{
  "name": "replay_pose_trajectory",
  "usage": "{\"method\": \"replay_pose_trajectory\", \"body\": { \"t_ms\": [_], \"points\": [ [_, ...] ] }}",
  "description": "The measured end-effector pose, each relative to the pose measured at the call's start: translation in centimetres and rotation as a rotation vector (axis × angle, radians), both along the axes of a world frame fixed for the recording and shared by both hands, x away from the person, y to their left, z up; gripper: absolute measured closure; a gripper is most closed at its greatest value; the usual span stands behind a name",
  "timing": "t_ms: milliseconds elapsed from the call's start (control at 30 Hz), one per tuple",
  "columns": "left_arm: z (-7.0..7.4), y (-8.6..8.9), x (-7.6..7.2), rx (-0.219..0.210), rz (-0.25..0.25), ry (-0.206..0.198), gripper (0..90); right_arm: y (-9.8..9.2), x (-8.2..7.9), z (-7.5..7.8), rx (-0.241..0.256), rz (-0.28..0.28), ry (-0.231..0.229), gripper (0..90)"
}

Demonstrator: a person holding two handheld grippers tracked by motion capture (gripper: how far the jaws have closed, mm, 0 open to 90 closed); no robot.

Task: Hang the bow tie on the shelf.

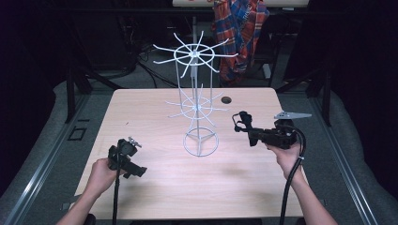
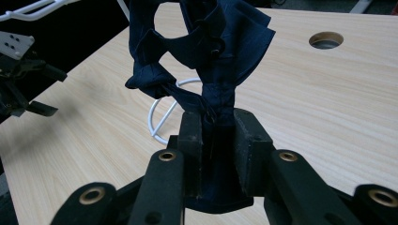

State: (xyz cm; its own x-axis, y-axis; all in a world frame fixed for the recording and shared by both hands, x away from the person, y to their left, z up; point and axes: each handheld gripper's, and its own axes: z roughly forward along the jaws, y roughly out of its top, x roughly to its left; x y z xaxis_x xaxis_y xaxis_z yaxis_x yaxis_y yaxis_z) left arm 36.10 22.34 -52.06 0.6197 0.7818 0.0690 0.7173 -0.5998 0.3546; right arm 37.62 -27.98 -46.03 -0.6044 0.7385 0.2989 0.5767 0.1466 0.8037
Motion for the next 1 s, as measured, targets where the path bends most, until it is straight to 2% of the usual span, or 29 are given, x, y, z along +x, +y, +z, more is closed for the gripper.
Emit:
{"method": "replay_pose_trajectory", "body": {
  "t_ms": [267, 367, 533, 600, 667, 700, 1000],
  "points": [
    [0.0, 0.2, -0.2, -0.001, 0.003, -0.002, 1.7, 0.4, 0.0, 0.4, 0.035, 0.016, -0.005, 74.5],
    [0.1, 0.4, -0.4, -0.002, 0.008, -0.011, 1.8, 0.5, 0.1, 0.8, 0.063, 0.012, -0.016, 74.5],
    [0.1, 0.3, -0.3, 0.002, 0.006, -0.009, 1.8, 0.7, 0.1, 1.1, 0.075, 0.009, -0.022, 74.5],
    [0.2, 0.2, -0.3, 0.003, 0.002, -0.011, 1.8, 0.6, 0.2, 1.4, 0.104, 0.007, -0.029, 74.5],
    [0.2, 0.2, -0.3, 0.003, 0.002, -0.012, 1.8, 0.6, 0.2, 1.5, 0.104, 0.003, -0.031, 74.5],
    [0.2, 0.2, -0.3, 0.003, 0.003, -0.012, 1.8, 0.7, 0.2, 1.7, 0.110, -0.013, -0.047, 74.6],
    [0.2, 0.2, -0.4, 0.003, -0.002, -0.012, 1.8, 1.8, 0.9, 1.9, 0.097, -0.007, -0.041, 74.6]
  ]
}}
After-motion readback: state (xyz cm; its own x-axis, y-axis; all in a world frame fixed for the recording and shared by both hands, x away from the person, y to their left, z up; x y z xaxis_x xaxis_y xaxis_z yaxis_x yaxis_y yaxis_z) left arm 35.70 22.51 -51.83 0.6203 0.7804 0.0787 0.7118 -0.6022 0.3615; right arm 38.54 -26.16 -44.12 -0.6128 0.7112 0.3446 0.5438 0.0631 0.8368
